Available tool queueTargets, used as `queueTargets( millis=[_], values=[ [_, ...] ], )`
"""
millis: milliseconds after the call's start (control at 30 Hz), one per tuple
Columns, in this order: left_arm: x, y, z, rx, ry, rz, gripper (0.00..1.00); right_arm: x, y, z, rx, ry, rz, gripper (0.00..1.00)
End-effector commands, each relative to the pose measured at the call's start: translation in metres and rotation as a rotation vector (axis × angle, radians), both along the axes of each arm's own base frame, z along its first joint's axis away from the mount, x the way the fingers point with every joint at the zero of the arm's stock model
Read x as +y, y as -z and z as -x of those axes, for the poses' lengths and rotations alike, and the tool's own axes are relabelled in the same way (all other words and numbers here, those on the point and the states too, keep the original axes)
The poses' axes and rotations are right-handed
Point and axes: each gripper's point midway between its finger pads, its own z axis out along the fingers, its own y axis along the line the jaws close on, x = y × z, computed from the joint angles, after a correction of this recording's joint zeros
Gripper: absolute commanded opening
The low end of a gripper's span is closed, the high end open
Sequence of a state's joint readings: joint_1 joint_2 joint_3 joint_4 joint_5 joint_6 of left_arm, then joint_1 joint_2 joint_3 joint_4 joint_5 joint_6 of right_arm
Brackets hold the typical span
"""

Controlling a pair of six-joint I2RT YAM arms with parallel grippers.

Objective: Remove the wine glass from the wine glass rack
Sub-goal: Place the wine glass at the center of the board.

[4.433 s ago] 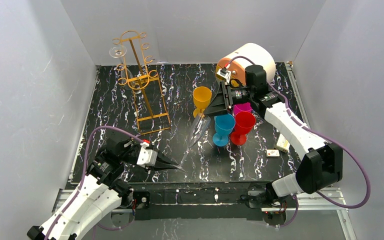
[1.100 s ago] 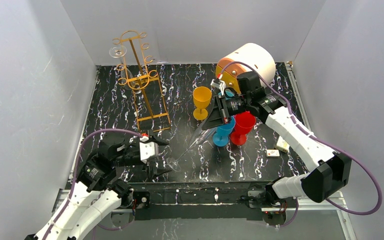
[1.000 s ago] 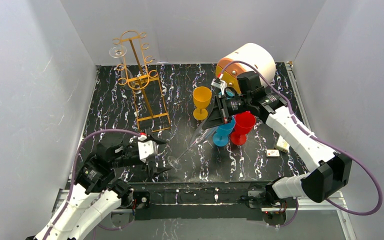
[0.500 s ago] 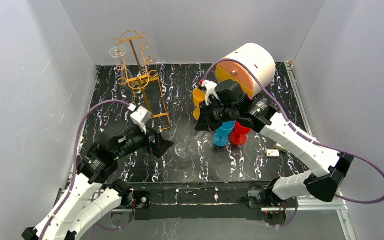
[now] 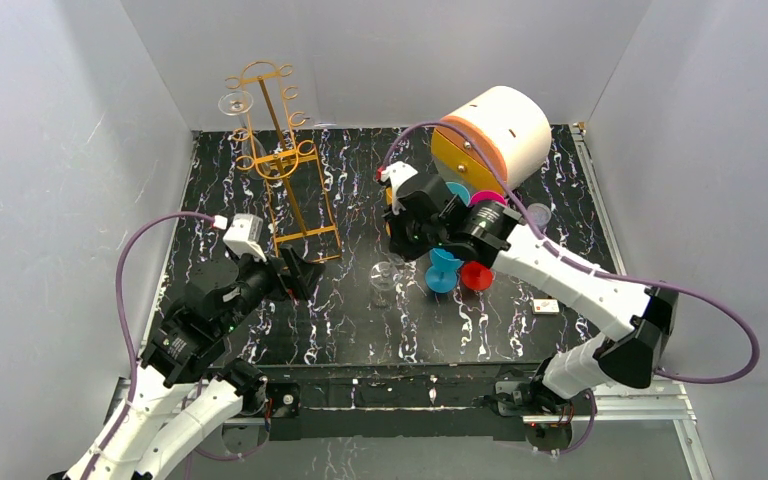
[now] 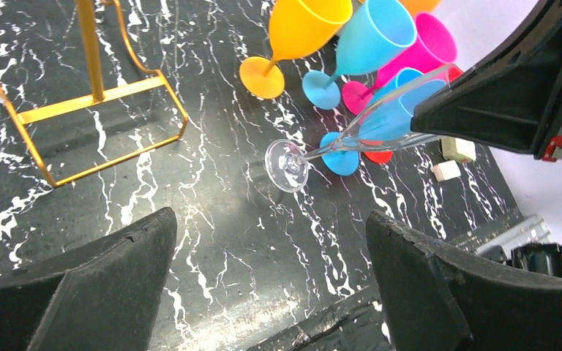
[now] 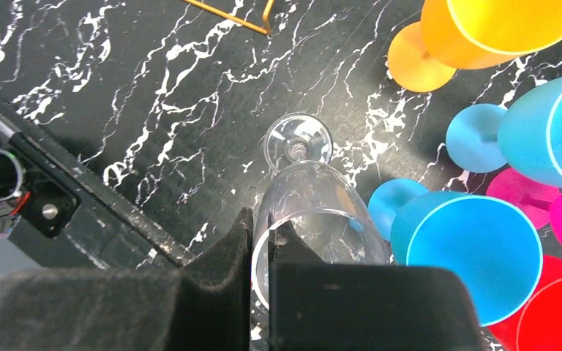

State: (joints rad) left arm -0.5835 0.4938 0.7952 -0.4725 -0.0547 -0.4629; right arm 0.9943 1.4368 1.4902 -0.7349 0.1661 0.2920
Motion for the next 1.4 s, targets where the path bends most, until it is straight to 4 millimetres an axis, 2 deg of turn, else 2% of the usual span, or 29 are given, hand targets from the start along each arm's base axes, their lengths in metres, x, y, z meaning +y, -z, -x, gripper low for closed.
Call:
queueTargets(
  millis=[0, 167, 333, 433, 567, 767, 900, 1133, 1367],
  values=[
    [0.016, 0.008, -0.010, 0.035, -0.125, -0.012, 0.98, 0.009, -0.011, -0.027, -0.101, 0.052, -0.008, 0.01],
    [0.023, 0.012, -0.012, 0.043, -0.166, -0.033, 0.98, 0.012, -0.007, -0.045, -0.131, 0.072, 0.081, 0.01],
    [0.029, 0.019, -0.017, 0.046, -0.194, -0.074, 0.98, 0.012, 0.016, -0.055, -0.096, 0.050, 0.177, 0.01],
    [0.027, 0.019, -0.017, 0.044, -0.183, -0.078, 0.98, 0.007, 0.026, -0.067, -0.053, 0.045, 0.182, 0.01],
    [0.026, 0.018, -0.016, 0.032, -0.165, -0.083, 0.98, 0.007, 0.028, -0.080, -0.013, 0.034, 0.111, 0.01],
    [0.030, 0.023, -0.016, 0.044, -0.184, -0.096, 0.98, 0.005, 0.042, -0.083, 0.023, 0.035, 0.158, 0.01],
    [0.031, 0.026, -0.016, 0.051, -0.189, -0.106, 0.98, 0.001, 0.042, -0.088, 0.025, 0.048, 0.192, 0.03],
    [0.034, 0.025, -0.017, 0.055, -0.205, -0.111, 0.98, -0.001, 0.045, -0.086, 0.042, 0.032, 0.219, 0.12],
    [0.037, 0.030, -0.020, 0.087, -0.237, -0.133, 0.98, -0.001, 0.038, -0.091, 0.033, 0.033, 0.241, 0.20]
  ],
)
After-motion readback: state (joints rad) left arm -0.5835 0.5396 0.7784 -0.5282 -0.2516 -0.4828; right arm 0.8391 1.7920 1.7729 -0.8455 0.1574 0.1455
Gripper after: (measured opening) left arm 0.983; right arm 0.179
